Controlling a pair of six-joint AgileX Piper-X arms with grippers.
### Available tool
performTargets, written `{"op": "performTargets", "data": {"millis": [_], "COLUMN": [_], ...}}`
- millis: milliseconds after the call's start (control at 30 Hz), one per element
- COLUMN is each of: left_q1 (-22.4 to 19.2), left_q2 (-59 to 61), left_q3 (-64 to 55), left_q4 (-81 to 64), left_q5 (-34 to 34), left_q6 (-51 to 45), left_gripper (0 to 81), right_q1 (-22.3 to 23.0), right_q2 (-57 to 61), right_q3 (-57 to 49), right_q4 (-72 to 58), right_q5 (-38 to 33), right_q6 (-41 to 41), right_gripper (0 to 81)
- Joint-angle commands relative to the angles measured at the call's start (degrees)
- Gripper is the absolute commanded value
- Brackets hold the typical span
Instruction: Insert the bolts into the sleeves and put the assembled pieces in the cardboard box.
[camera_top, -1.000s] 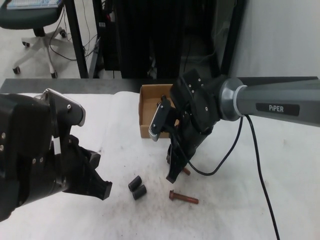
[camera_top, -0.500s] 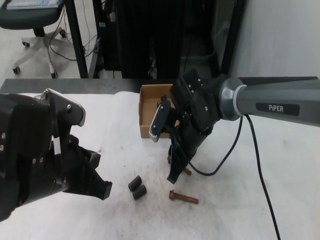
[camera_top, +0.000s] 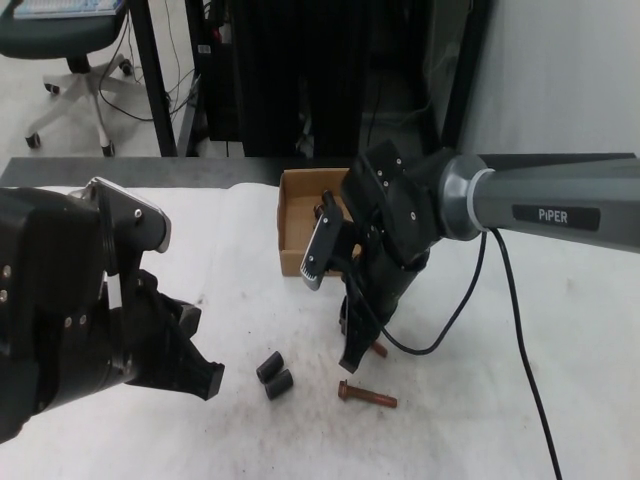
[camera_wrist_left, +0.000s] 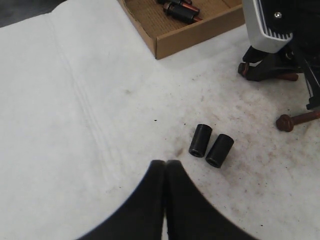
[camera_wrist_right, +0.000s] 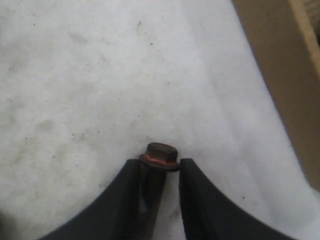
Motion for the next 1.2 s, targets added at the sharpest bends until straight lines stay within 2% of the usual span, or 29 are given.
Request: {"op": "performTargets", "data": {"millis": [0, 133, 167, 233, 267, 300, 500, 633, 700, 800, 967, 1100, 1167], "left_q1": [-0.08, -0.08, -0.08, -0.08, -0.08, -0.08, -0.08, -0.08, -0.08, -0.08, -0.08, -0.2, -0.2], "left_q2": [-0.43, -0.43, -0.43, -0.43, -0.43, -0.43, -0.43, -0.43, -0.43, -0.02, 4.48, 12.29, 17.64], "left_q3": [0.02, 0.02, 0.02, 0.02, 0.02, 0.02, 0.02, 0.02, 0.02, -0.09, -4.21, -12.61, -17.5], "left_q4": [-0.7, -0.7, -0.7, -0.7, -0.7, -0.7, -0.68, -0.68, -0.68, -0.68, 1.1, 7.08, 11.38], "left_q5": [-0.19, -0.19, -0.19, -0.19, -0.19, -0.19, 0.78, 13.44, 19.75, 23.42, 23.11, 17.65, 17.1], "left_q6": [-0.22, -0.22, -0.22, -0.22, -0.22, -0.22, -0.22, 0.0, -0.63, -3.12, -3.44, -0.9, 0.97], "left_gripper": [0.3, 0.3, 0.3, 0.3, 0.3, 0.3, 0.3, 0.3, 0.3, 0.3, 0.3, 0.3, 0.3], "right_q1": [-0.3, -0.3, -0.3, -0.3, -0.3, -0.3, -0.3, -1.02, -2.22, -5.31, -10.21, -13.79, -15.71], "right_q2": [-0.22, -0.22, -0.22, -0.22, -0.22, -0.22, -1.93, -7.57, -11.43, -17.71, -26.68, -34.04, -37.64], "right_q3": [0.1, 0.1, 0.1, 0.1, 0.1, 0.1, -0.27, -0.79, -0.79, -0.68, -0.68, 0.19, 1.75], "right_q4": [2.0, 1.39, 1.39, 1.39, 1.39, 1.39, 1.39, 0.7, 0.52, 0.52, 1.62, 3.75, 3.98], "right_q5": [-0.7, -0.59, -0.59, -0.59, -0.59, -0.59, 0.33, -0.37, -3.83, -11.48, -20.6, -27.19, -31.04], "right_q6": [-0.83, -2.43, -3.48, -4.35, -4.71, -4.65, -4.19, 4.53, 10.16, 19.95, 22.42, 22.42, 22.42], "right_gripper": [25.8, 24.9, 22.0, 11.3, 3.4, 0.5, 0.9, 0.9, 0.9, 0.9, 0.9, 0.9, 0.9]}}
